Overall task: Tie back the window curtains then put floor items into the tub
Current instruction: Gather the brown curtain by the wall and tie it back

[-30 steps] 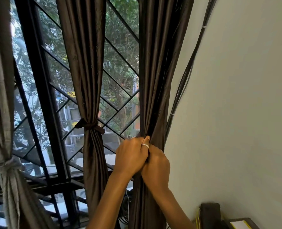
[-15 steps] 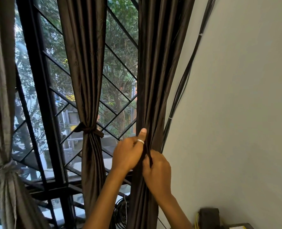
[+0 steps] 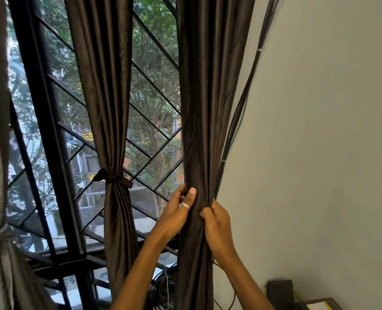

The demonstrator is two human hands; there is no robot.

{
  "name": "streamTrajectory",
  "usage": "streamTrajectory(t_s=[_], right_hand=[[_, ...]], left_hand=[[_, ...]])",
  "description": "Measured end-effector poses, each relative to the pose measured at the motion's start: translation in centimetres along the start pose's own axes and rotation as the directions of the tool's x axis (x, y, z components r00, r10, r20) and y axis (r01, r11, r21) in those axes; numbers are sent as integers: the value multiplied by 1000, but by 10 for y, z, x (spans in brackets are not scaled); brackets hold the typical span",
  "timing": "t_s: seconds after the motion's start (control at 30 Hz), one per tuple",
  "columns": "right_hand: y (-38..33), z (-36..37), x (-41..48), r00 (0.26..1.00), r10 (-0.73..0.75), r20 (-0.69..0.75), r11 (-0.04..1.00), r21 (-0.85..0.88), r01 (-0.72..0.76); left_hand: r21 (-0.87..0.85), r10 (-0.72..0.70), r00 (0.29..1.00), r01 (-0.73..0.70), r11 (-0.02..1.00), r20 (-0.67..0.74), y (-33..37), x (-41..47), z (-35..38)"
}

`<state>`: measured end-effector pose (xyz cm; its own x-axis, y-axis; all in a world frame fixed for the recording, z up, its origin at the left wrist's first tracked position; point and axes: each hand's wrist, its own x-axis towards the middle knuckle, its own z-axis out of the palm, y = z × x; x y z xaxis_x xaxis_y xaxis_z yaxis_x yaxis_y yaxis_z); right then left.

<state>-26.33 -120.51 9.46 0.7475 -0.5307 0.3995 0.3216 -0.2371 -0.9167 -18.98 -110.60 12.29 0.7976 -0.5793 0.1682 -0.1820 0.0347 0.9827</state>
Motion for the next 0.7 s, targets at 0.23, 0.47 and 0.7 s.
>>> streamTrajectory(t_s=[0.23,0.47,0.7], right_hand=[[-13,-8,2,976,197,93,955,208,-213],[-20,-12,4,960,218,178,957,153,-246],[-16,-20,5,980,97,171,982,-175,-67]], left_hand=[[-101,7,996,2,995,87,-4,5,-3],[-66,1,997,4,998,80,2,4,0],[-66,-38,999,37,997,-11,5,4,-4]])
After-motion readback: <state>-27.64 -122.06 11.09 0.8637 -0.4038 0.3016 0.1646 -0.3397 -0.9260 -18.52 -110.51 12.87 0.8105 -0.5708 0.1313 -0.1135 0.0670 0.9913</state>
